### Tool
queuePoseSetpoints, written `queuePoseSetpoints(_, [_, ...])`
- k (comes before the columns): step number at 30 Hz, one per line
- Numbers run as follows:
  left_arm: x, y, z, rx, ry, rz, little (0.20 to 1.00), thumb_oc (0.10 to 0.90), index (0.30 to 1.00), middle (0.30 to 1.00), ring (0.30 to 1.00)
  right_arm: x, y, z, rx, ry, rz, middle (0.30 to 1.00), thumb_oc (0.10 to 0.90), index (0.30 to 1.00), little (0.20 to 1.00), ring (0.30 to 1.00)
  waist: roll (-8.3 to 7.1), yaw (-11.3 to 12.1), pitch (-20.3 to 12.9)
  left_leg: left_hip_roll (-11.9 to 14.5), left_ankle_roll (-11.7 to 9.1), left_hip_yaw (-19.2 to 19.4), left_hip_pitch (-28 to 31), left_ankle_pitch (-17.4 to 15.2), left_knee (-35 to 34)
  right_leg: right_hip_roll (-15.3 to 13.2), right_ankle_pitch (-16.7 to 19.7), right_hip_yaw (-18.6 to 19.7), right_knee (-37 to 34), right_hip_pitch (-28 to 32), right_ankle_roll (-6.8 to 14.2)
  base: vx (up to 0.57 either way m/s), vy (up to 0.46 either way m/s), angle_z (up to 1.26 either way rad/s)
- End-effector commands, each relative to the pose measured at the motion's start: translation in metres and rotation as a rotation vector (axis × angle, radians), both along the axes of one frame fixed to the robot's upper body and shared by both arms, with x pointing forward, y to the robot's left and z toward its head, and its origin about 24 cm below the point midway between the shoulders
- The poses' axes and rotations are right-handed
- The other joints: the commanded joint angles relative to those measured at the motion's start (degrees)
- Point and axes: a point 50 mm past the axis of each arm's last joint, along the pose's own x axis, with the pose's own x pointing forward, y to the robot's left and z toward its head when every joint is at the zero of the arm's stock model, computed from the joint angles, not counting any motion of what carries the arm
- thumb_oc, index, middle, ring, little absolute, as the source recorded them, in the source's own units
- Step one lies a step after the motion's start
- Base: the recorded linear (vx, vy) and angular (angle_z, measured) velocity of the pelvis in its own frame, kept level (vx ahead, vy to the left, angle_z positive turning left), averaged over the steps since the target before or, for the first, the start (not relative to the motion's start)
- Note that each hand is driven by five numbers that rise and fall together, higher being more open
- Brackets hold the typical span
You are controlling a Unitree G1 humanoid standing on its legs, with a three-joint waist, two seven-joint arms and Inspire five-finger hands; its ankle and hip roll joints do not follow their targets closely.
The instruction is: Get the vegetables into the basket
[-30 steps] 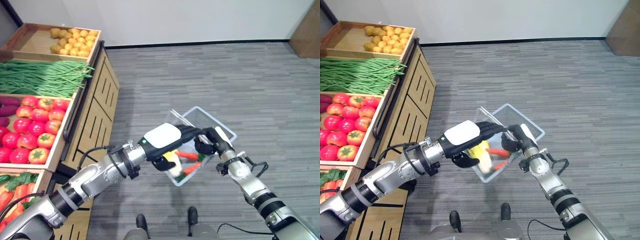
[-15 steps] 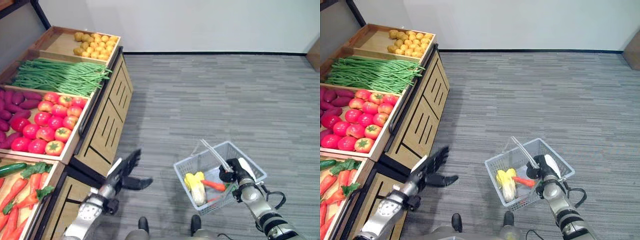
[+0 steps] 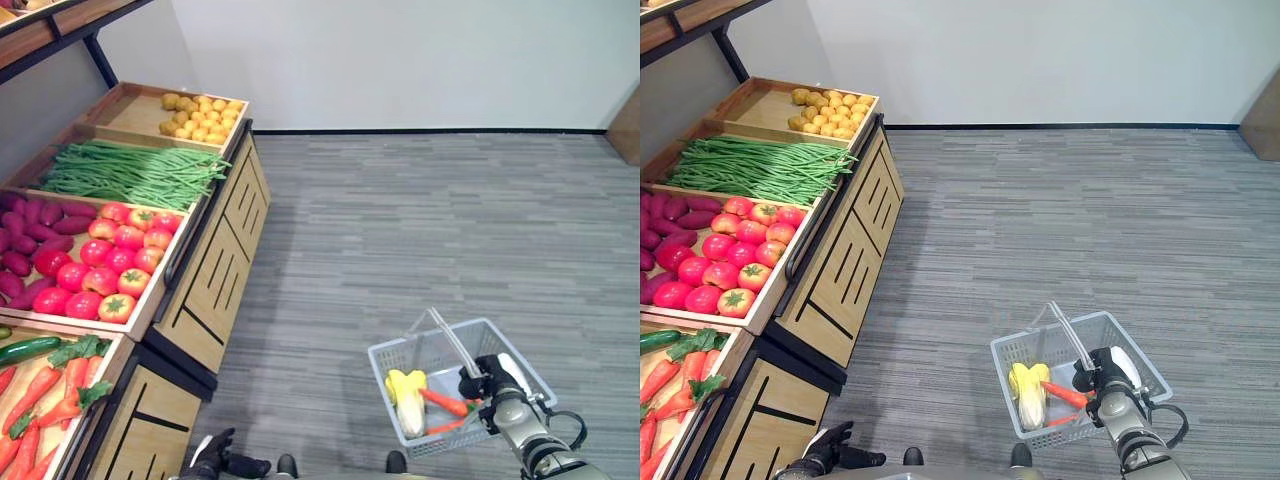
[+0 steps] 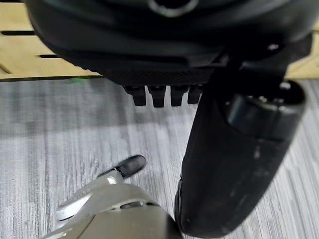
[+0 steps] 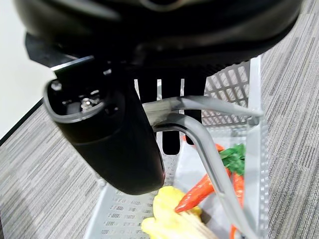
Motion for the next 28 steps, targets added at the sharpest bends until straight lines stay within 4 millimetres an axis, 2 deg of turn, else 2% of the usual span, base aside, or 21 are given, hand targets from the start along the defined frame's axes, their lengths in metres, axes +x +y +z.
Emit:
queuePoseSetpoints(1, [-0.035, 0.012, -0.004, 0.066, 0.148, -0.048, 1.000, 0.900, 1.000, 1.000, 1.000, 0.061, -0.005, 0.049, -0.012, -0.287, 0.002, 1.000, 0.900, 1.000, 1.000, 1.000, -3.00, 1.1, 0.6, 0.8, -1.8, -2.4, -0.2, -2.2, 0.1, -3.3, -2.4, -1.9, 0.3, 1.6, 3.1, 0.00, 0.000, 0.00])
queuePoseSetpoints(3, [-0.037, 0.011, -0.005, 0.054, 0.147, -0.021, 1.000, 0.900, 1.000, 1.000, 1.000, 0.058, -0.006, 0.046, -0.013, -0.269, 0.000, 1.000, 0.900, 1.000, 1.000, 1.000, -2.98, 1.2, 0.6, 0.9, -1.8, -2.5, -0.3, -2.1, 0.1, -3.3, -2.4, -2.1, 0.3, 1.7, 3.2, 0.00, -0.002, 0.02])
queuePoseSetpoints(6, [-0.043, 0.007, -0.007, 0.032, 0.164, 0.047, 1.000, 0.900, 1.000, 1.000, 1.000, 0.037, -0.012, 0.031, 0.003, -0.204, -0.047, 1.000, 0.900, 1.000, 1.000, 1.000, -3.13, 1.0, 0.7, 0.9, -1.8, -2.9, -0.4, -2.0, 0.1, -3.2, -2.6, -2.6, 0.3, 1.9, 3.2, 0.01, -0.004, 0.08])
queuePoseSetpoints(8, [-0.048, 0.006, -0.008, 0.019, 0.169, 0.106, 1.000, 0.900, 1.000, 1.000, 1.000, 0.011, -0.017, 0.015, 0.007, -0.129, -0.101, 1.000, 0.900, 1.000, 1.000, 1.000, -3.27, 0.9, 0.5, 0.8, -1.8, -3.2, -0.4, -2.0, 0.1, -3.3, -2.6, -2.8, 0.3, 2.1, 3.1, 0.01, -0.005, 0.07])
queuePoseSetpoints(10, [-0.048, 0.005, -0.008, 0.013, 0.167, 0.133, 1.000, 0.900, 1.000, 1.000, 1.000, -0.005, -0.018, 0.006, 0.017, -0.084, -0.134, 1.000, 0.900, 1.000, 1.000, 1.000, -3.42, 0.7, 0.5, 0.8, -1.8, -3.3, -0.3, -2.0, 0.1, -3.2, -2.6, -2.9, 0.3, 2.3, 3.1, 0.01, -0.008, 0.09])
queuePoseSetpoints(11, [-0.048, 0.004, -0.008, 0.007, 0.165, 0.153, 1.000, 0.900, 1.000, 1.000, 1.000, -0.023, -0.017, -0.005, 0.032, -0.028, -0.168, 1.000, 0.900, 1.000, 1.000, 1.000, -3.56, 0.4, 0.5, 0.8, -1.8, -3.4, -0.3, -2.1, 0.1, -3.2, -2.6, -3.0, 0.3, 2.3, 3.1, 0.00, -0.006, 0.05])
queuePoseSetpoints(14, [-0.047, 0.002, -0.009, -0.005, 0.154, 0.174, 1.000, 0.900, 1.000, 1.000, 1.000, -0.052, -0.012, -0.022, 0.059, 0.073, -0.195, 1.000, 0.900, 1.000, 1.000, 1.000, -3.70, 0.0, 0.4, 0.8, -1.7, -3.4, -0.1, -2.2, 0.1, -3.2, -2.6, -2.9, 0.3, 2.4, 3.1, 0.00, -0.001, 0.01])
queuePoseSetpoints(17, [-0.048, -0.001, -0.009, -0.015, 0.156, 0.171, 1.000, 0.900, 1.000, 1.000, 1.000, -0.080, -0.004, -0.037, 0.079, 0.193, -0.196, 1.000, 0.900, 1.000, 1.000, 1.000, -3.68, -0.3, 0.2, 0.8, -1.7, -3.4, 0.1, -2.2, 0.1, -3.2, -2.6, -2.8, 0.3, 2.5, 3.1, 0.00, -0.002, -0.01])
queuePoseSetpoints(19, [-0.047, -0.003, -0.010, -0.023, 0.157, 0.165, 1.000, 0.900, 1.000, 1.000, 1.000, -0.113, 0.009, -0.051, 0.119, 0.320, -0.207, 1.000, 0.900, 1.000, 1.000, 1.000, -3.62, -1.0, 0.0, 0.9, -1.8, -3.2, 0.3, -2.3, 0.1, -3.1, -2.6, -2.5, 0.3, 2.5, 3.0, 0.00, 0.000, 0.00])
queuePoseSetpoints(23, [-0.046, -0.006, -0.010, -0.034, 0.148, 0.180, 1.000, 0.900, 1.000, 1.000, 1.000, -0.150, 0.037, -0.067, 0.208, 0.466, -0.167, 1.000, 0.900, 1.000, 1.000, 1.000, -3.72, -1.6, 0.0, 1.0, -1.8, -3.0, 0.7, -2.3, 0.1, -3.0, -2.5, -2.1, 0.3, 2.5, 2.9, -0.01, -0.002, -0.04])
queuePoseSetpoints(24, [-0.049, -0.008, -0.011, -0.041, 0.154, 0.201, 1.000, 0.900, 1.000, 1.000, 1.000, -0.161, 0.044, -0.070, 0.252, 0.490, -0.199, 1.000, 0.900, 1.000, 1.000, 1.000, -3.71, -1.8, -0.1, 1.0, -1.8, -2.9, 0.7, -2.2, 0.1, -3.0, -2.6, -2.1, 0.3, 2.5, 2.9, -0.02, 0.003, -0.07])
queuePoseSetpoints(26, [-0.050, -0.011, -0.012, -0.054, 0.154, 0.235, 1.000, 0.900, 1.000, 1.000, 1.000, -0.168, 0.052, -0.073, 0.313, 0.492, -0.258, 1.000, 0.900, 1.000, 1.000, 1.000, -3.69, -2.0, -0.2, 1.1, -1.9, -2.9, 0.7, -2.3, 0.1, -3.0, -2.6, -2.0, 0.3, 2.5, 2.9, -0.01, 0.008, -0.07])
queuePoseSetpoints(28, [-0.058, -0.015, -0.013, -0.087, 0.181, 0.286, 1.000, 0.900, 1.000, 1.000, 1.000, -0.181, 0.059, -0.076, 0.413, 0.495, -0.398, 1.000, 0.900, 1.000, 1.000, 1.000, -3.60, -2.2, -0.5, 1.1, -1.9, -2.8, 0.8, -2.4, 0.1, -3.0, -2.6, -2.0, 0.3, 2.5, 2.9, 0.00, 0.007, -0.02])
